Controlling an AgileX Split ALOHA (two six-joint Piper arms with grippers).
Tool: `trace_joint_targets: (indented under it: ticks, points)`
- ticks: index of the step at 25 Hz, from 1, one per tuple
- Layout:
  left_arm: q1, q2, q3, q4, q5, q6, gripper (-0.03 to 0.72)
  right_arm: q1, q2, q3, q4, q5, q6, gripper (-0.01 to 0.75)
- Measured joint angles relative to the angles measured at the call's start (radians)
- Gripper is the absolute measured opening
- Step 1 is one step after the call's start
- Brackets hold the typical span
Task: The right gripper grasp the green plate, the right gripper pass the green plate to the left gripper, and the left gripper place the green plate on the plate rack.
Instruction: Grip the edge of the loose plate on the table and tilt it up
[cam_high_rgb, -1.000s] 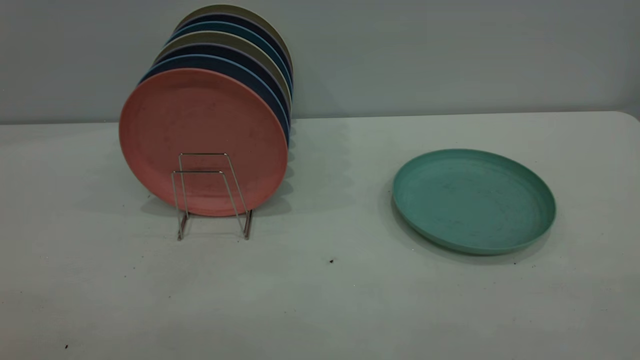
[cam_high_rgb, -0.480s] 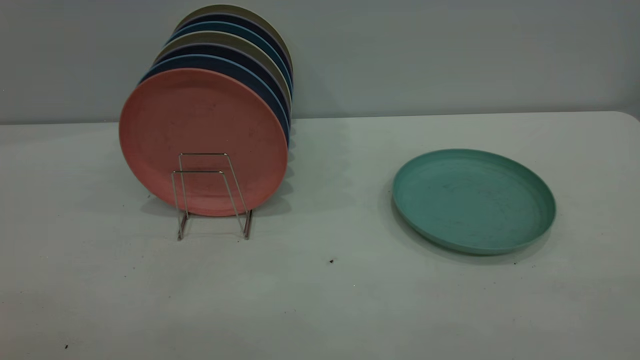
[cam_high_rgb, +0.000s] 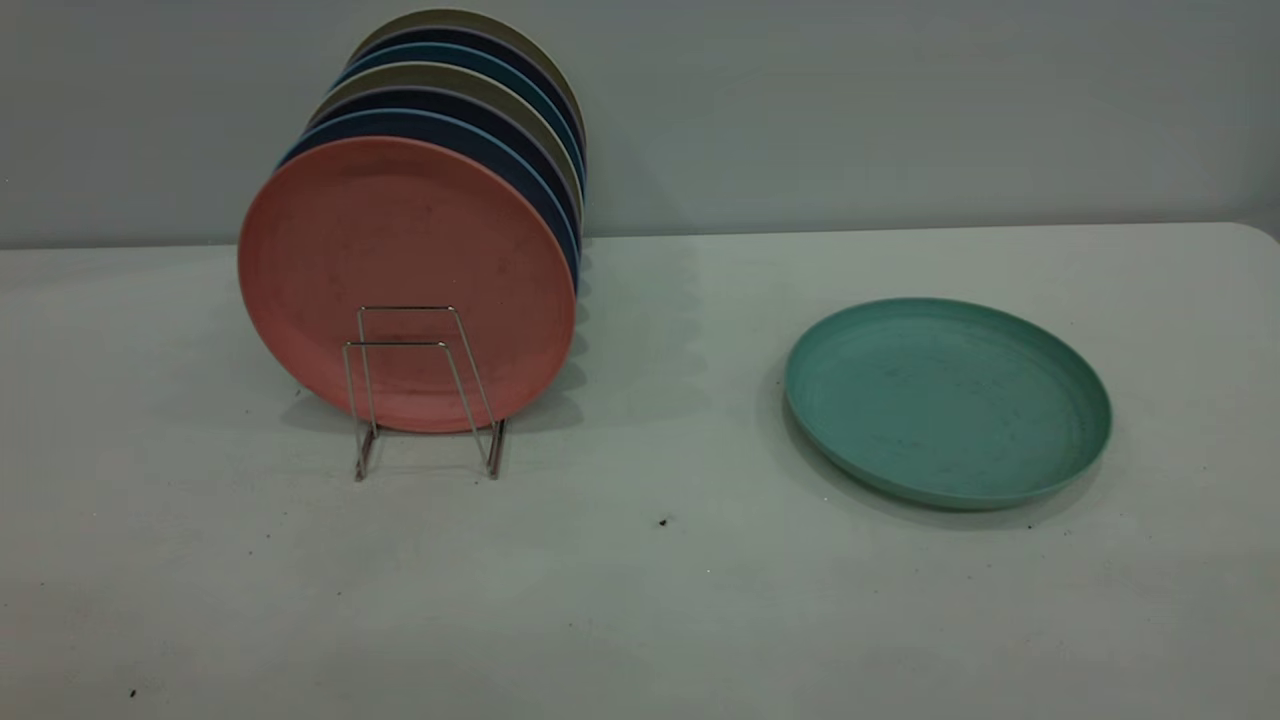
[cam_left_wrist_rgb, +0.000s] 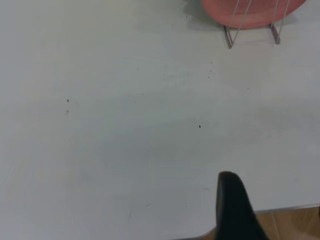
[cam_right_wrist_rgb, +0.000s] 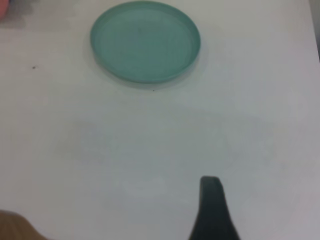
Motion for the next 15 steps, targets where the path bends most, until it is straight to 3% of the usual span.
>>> trace_joint_targets:
  ticks: [11, 15]
  points:
    - [0.0, 0.0, -0.001, 0.0, -0.003, 0.014, 0.435, 0.0, 0.0, 0.0, -0.009, 0.0, 0.011, 0.55]
    - [0.0, 0.0, -0.015, -0.003, -0.084, 0.044, 0.435, 0.0, 0.0, 0.0, -0.013, 0.0, 0.019, 0.55]
